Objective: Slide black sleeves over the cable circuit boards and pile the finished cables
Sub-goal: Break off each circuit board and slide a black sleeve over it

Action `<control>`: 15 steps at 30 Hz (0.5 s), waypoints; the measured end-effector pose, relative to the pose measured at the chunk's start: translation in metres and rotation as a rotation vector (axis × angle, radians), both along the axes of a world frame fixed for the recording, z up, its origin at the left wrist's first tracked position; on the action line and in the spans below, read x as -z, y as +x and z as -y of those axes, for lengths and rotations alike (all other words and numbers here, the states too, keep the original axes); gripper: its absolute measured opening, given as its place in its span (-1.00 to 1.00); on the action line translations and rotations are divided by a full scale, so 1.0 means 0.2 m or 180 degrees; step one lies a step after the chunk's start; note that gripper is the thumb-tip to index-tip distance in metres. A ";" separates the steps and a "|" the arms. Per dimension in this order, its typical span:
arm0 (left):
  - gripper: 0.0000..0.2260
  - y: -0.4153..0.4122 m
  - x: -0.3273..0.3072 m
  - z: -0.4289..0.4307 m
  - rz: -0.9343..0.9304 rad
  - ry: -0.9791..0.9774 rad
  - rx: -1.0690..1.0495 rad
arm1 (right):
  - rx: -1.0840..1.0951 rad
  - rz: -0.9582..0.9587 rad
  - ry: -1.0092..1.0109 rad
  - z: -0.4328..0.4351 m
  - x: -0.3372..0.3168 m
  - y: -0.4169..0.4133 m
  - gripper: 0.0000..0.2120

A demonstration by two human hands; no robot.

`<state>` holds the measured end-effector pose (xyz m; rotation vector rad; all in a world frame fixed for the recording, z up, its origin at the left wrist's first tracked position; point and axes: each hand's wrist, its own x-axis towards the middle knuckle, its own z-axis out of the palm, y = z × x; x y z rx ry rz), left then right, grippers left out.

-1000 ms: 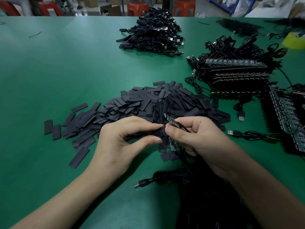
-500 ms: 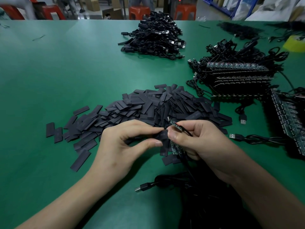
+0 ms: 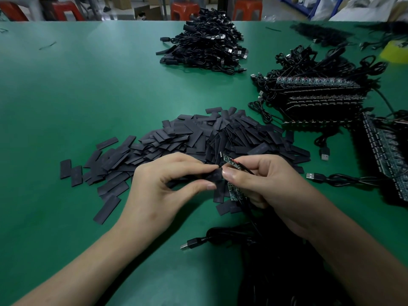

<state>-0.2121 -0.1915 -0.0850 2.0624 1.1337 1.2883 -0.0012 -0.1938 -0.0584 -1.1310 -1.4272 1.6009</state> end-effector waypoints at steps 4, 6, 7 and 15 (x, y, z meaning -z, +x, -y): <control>-0.78 0.00 0.00 0.00 -0.0027 0.0036 -0.0007 | 0.0008 0.0049 0.0029 0.00 0.00 0.00 -0.88; -0.78 0.00 0.00 0.00 -0.0030 0.0033 -0.0010 | 0.0016 0.0037 0.0012 0.00 0.01 0.00 -0.88; -0.78 0.00 0.00 0.00 -0.0021 0.0022 -0.0009 | 0.0021 0.0030 -0.0005 0.00 0.01 0.00 -0.86; -0.77 0.00 0.00 0.00 0.0050 -0.0051 0.0044 | 0.0000 -0.0070 -0.0066 0.00 0.00 0.00 -0.87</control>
